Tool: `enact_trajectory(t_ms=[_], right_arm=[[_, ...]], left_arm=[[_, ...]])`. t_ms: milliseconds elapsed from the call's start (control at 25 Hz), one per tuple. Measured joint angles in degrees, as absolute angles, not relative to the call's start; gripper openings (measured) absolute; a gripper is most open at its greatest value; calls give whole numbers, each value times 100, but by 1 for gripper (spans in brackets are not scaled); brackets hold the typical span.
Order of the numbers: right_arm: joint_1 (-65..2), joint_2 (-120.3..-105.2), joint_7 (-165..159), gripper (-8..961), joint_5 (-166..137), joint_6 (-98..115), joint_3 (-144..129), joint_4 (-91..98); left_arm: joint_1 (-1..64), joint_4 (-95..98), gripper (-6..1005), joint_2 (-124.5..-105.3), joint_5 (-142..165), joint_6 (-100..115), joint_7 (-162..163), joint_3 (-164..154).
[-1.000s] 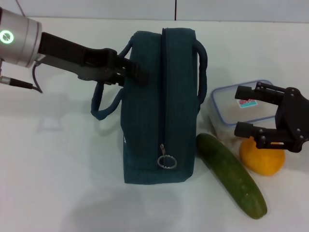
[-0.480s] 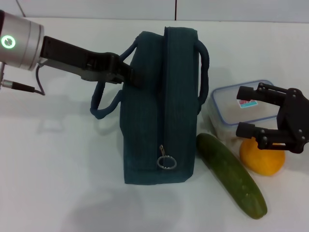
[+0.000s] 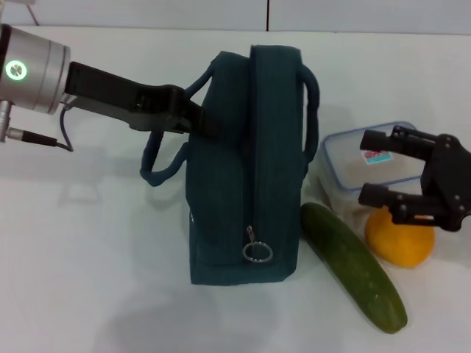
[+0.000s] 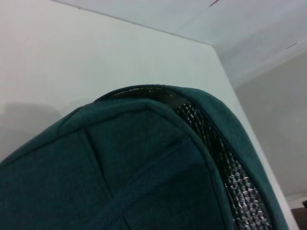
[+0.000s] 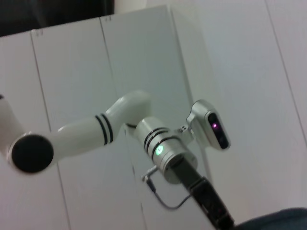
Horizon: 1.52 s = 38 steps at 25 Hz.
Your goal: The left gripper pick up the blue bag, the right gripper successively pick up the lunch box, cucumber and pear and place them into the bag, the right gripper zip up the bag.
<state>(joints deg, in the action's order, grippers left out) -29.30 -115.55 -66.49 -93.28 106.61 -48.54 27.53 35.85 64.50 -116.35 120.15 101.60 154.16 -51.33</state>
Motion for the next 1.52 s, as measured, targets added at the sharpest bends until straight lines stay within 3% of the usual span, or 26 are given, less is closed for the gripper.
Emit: enact_trajectory(t_ms=[760, 1520], right_arm=[[-2191, -11588, -6797, 813, -4573, 9189, -4833, -177], [-2767, -11620, -8485, 812, -5299, 7543, -4867, -860]], left_arm=[[3493, 5656, 64, -11706, 11123, 10062, 14273, -4623], [3418, 5519, 64, -11754, 11145, 9995, 13654, -4588]])
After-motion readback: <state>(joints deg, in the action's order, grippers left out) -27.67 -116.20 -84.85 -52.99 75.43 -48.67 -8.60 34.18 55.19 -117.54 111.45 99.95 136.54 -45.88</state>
